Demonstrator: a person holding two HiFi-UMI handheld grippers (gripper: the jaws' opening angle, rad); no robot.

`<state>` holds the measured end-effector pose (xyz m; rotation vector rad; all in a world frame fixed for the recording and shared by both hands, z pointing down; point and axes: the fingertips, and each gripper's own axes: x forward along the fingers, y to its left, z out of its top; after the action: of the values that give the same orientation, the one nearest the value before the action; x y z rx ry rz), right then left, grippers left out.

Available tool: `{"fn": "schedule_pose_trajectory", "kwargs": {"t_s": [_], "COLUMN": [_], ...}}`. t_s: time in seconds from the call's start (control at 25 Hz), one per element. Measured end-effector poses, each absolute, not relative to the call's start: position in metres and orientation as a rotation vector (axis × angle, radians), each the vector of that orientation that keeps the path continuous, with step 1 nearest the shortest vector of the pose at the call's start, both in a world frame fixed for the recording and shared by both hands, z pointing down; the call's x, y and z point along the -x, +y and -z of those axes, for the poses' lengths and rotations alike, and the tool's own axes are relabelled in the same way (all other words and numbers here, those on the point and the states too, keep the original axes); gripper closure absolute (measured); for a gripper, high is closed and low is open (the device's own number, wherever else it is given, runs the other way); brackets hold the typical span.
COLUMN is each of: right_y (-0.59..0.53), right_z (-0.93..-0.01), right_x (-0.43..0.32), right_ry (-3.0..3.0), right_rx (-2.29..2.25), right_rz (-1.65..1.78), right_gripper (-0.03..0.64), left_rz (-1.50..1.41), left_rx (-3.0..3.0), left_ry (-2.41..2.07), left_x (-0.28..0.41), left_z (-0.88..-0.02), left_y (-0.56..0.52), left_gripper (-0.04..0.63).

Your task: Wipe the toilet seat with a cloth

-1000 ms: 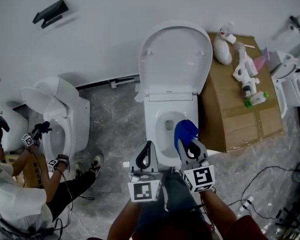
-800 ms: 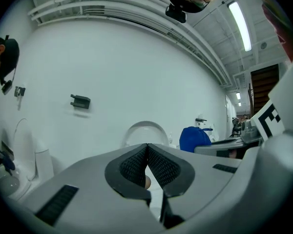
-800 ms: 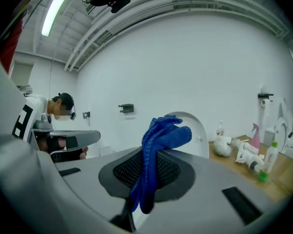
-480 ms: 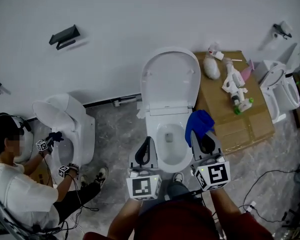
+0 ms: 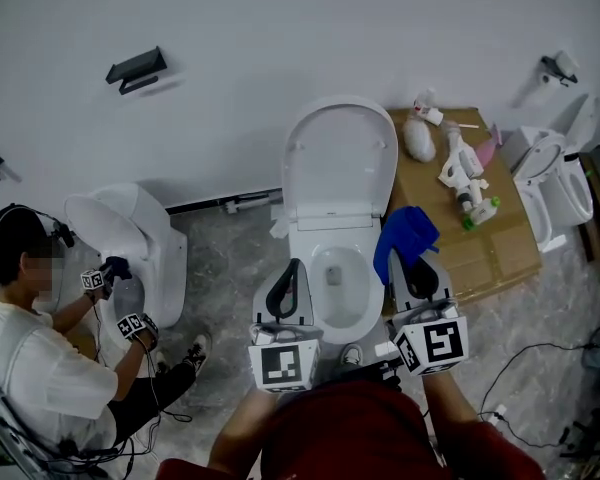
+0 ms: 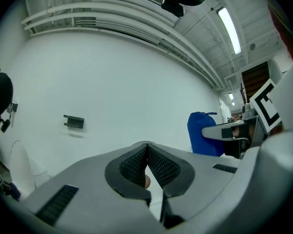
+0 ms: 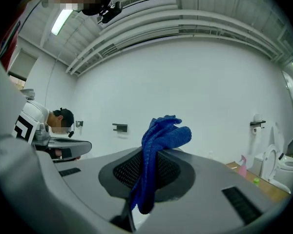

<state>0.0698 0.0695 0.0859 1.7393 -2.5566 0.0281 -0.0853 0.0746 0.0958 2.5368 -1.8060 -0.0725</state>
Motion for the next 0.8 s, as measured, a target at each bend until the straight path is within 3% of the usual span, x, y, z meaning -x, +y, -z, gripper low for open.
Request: {"fn": "schedule_pose_trajectory", "kwargs": {"t_s": [0.8], "right_y": [0.068], "right_z": [-0.085], "right_x": [-0.07], "right_ry": [-2.551], "right_rx": [-1.73], "right_rz": [-0.001], "right_gripper": [0.56], "left_rz": [0.109], "left_rx": [-2.491], "left_ry": [-1.868], "left_x": [0.1], "left_z": [-0.094], "left_y": [0.08], "left_gripper": [0.58]}}
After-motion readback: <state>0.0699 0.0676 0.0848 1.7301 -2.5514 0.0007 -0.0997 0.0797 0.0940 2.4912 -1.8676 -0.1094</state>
